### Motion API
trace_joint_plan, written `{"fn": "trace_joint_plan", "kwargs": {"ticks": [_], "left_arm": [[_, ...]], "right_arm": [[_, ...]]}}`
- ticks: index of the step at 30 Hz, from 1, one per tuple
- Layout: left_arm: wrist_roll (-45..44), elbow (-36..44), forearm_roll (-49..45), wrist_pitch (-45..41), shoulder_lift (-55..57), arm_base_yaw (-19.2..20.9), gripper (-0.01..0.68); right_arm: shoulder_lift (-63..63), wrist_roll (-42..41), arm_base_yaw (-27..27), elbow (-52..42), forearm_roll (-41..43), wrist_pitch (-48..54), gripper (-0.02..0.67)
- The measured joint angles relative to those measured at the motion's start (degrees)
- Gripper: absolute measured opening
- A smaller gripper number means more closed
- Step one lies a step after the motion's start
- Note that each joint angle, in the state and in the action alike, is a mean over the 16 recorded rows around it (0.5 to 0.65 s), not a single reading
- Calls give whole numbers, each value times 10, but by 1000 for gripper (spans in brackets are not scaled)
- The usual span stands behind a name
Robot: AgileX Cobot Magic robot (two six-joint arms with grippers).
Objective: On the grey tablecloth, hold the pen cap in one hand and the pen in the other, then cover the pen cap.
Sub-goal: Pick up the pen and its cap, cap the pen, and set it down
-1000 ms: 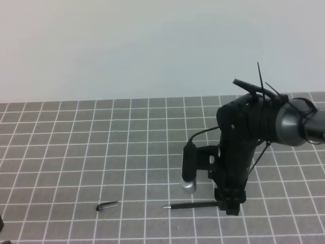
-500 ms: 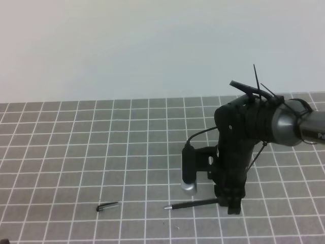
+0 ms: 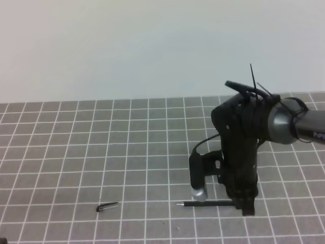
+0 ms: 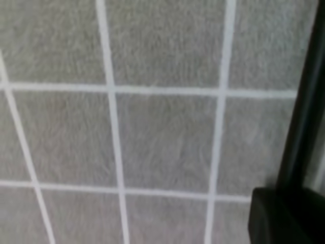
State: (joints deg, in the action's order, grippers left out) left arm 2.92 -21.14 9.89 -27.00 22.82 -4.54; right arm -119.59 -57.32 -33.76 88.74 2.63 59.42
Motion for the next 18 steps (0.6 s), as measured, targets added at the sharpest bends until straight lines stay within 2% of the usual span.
{"fn": "trace_joint_plan", "kwargs": {"ticks": [8, 18], "left_arm": [[-47, -91, 1, -86, 54, 0, 0], [-148, -245, 22, -227, 221, 0, 0]], "right_arm": [[-3, 0, 0, 72, -31, 67, -3], [-3, -6, 1, 127, -63, 90, -4]]}}
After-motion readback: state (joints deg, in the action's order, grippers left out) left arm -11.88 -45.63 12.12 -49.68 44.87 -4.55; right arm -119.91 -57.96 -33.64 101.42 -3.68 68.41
